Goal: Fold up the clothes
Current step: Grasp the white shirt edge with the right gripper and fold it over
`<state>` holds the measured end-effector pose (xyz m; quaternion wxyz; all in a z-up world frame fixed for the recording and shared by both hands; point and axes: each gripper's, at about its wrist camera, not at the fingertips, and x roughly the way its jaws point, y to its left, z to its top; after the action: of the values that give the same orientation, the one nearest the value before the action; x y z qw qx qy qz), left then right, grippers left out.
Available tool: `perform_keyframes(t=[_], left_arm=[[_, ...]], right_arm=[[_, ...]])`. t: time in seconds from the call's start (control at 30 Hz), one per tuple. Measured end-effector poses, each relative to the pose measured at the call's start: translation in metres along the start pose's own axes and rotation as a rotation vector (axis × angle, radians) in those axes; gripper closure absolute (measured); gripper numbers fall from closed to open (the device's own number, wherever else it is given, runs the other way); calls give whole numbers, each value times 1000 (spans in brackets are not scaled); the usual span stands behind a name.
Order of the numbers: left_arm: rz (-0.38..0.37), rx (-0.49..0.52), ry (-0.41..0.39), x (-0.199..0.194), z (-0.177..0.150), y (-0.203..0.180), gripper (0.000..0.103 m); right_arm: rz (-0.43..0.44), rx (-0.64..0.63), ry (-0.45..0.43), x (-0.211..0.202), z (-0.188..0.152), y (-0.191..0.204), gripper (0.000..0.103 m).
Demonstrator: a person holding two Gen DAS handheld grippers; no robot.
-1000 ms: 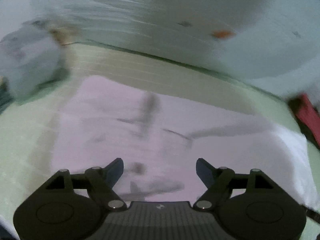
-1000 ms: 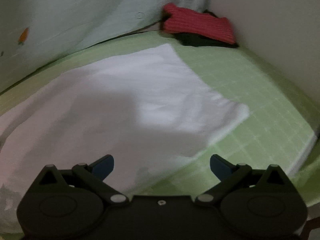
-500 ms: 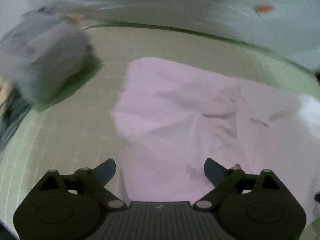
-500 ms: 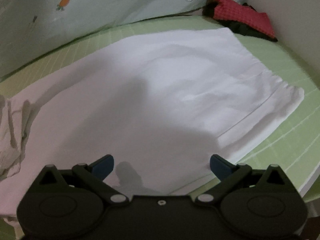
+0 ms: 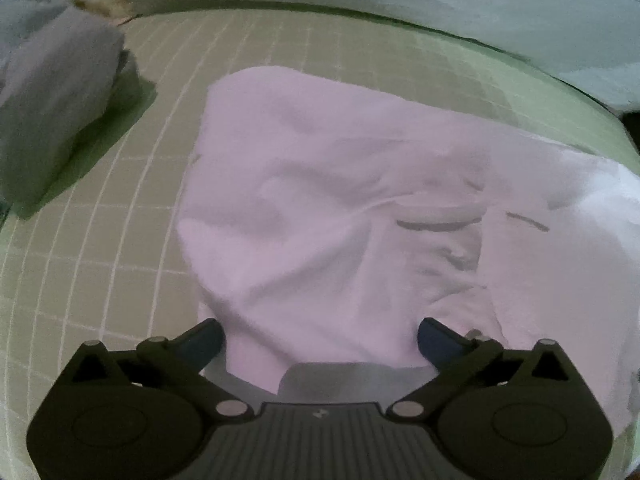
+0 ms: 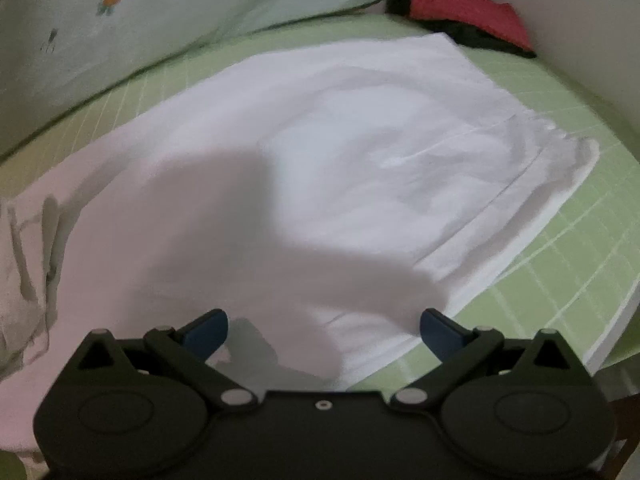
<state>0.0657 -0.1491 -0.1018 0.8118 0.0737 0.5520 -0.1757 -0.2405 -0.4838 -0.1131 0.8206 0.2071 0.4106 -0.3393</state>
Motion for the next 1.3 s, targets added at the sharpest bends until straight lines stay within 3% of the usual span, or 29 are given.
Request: perform_keyframes(t=[0.1, 0.27, 0.5, 0.67, 0.87, 1.13, 1.23, 1.27, 1.3], left_arm=[[34, -41, -3, 2, -1, -4, 0], [116, -88, -16, 3, -7, -17, 0], [195, -152, -42, 5, -11, -30, 0], [212, -185, -53, 5, -12, -32, 0], [223, -204, -46, 4, -11, -35, 0], [228, -232, -60, 4, -11, -35, 0], [222, -255, -66, 7, -11, -34, 0], [221, -259, -69, 7, -11, -34, 0], [220, -264, -72, 7, -11, -34, 0]], right_arm=[[7, 27, -56, -4, 17, -24, 0], [-63, 42, -101, 10, 56, -80, 0], [-103, 93, -93, 51, 111, -164, 0], [-51, 38, -63, 81, 140, -196, 0], [-1, 19, -18, 109, 151, -213, 0], [3, -61, -19, 116, 141, -207, 1], [25, -79, -21, 110, 141, -206, 16], [39, -82, -21, 108, 143, -206, 33], [55, -84, -21, 106, 145, -207, 57]])
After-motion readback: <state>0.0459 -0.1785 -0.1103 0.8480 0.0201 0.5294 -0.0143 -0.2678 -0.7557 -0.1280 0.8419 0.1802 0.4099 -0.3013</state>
